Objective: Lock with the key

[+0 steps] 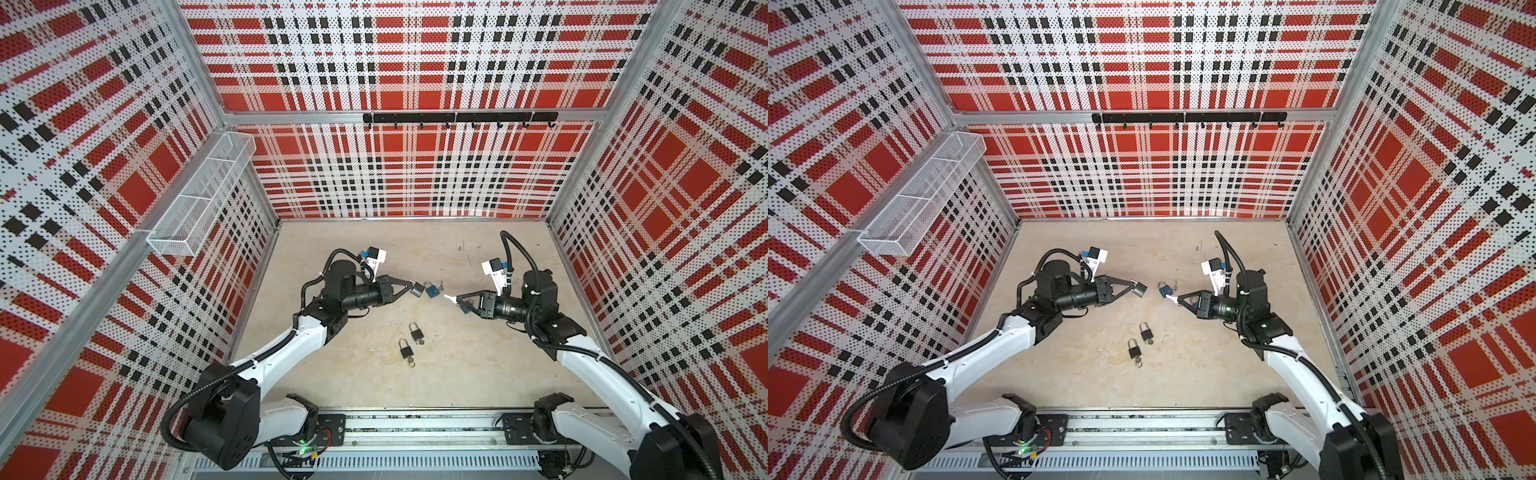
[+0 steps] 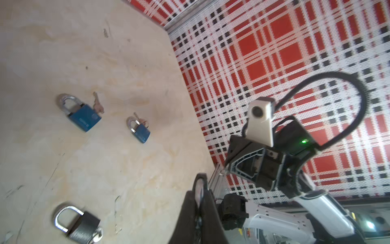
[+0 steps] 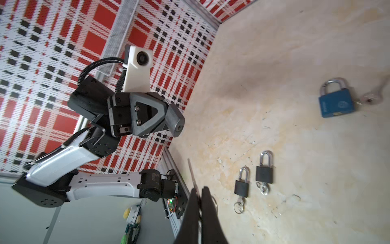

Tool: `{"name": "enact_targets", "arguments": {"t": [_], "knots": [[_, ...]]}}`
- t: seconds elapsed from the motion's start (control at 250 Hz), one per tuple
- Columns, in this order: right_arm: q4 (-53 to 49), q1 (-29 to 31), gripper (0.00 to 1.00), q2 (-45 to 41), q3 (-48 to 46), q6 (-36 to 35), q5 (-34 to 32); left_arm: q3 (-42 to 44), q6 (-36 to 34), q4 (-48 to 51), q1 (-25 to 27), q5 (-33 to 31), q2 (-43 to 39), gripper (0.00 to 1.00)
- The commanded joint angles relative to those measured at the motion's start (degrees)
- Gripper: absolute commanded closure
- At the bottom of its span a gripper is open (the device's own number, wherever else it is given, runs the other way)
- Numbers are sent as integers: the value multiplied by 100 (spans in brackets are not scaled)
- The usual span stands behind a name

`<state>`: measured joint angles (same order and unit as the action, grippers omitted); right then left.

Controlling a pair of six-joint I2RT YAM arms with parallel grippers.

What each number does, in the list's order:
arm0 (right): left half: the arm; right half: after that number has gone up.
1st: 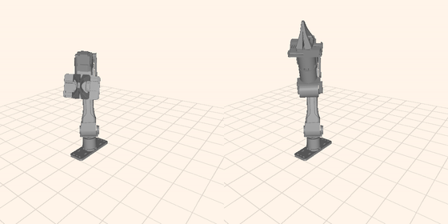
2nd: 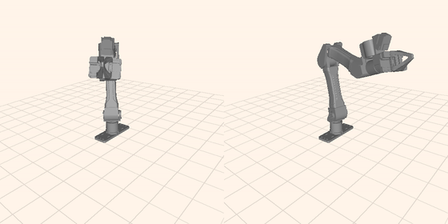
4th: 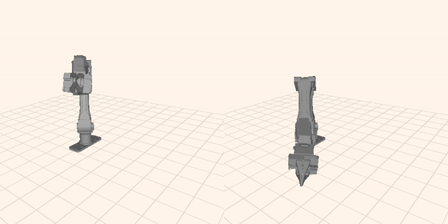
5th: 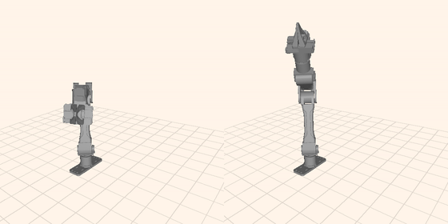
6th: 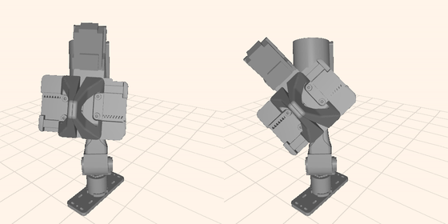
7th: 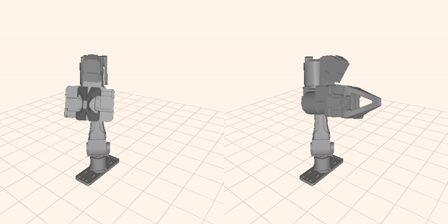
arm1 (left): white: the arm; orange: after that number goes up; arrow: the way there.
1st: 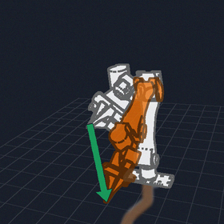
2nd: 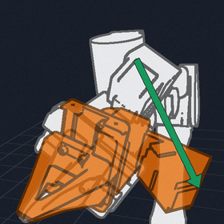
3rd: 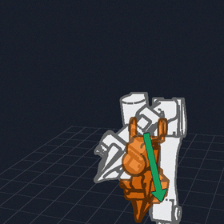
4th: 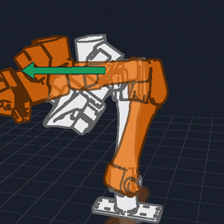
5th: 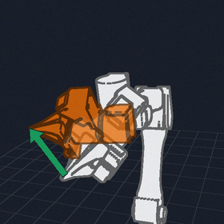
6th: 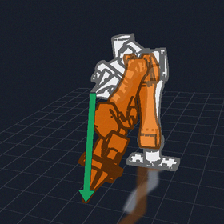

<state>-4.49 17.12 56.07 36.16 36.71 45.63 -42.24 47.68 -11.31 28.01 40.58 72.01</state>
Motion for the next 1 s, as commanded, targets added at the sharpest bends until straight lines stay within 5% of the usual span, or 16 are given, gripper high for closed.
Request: {"name": "enact_targets", "arguments": {"t": [0.0, 0.376, 0.996], "knots": [[-992, -104, 100, -308, 47, -504, -587, -147, -757, 940, 424, -416, -80, 100], [-1884, -928, 100, -1270, -512, -435, -879, -497, -1014, 931, 1813, -1238, 1135, 100], [-1937, -1369, 100, -1041, -693, -595, -779, -1196, -350, -278, 2280, -1459, 3293, 100]]}}
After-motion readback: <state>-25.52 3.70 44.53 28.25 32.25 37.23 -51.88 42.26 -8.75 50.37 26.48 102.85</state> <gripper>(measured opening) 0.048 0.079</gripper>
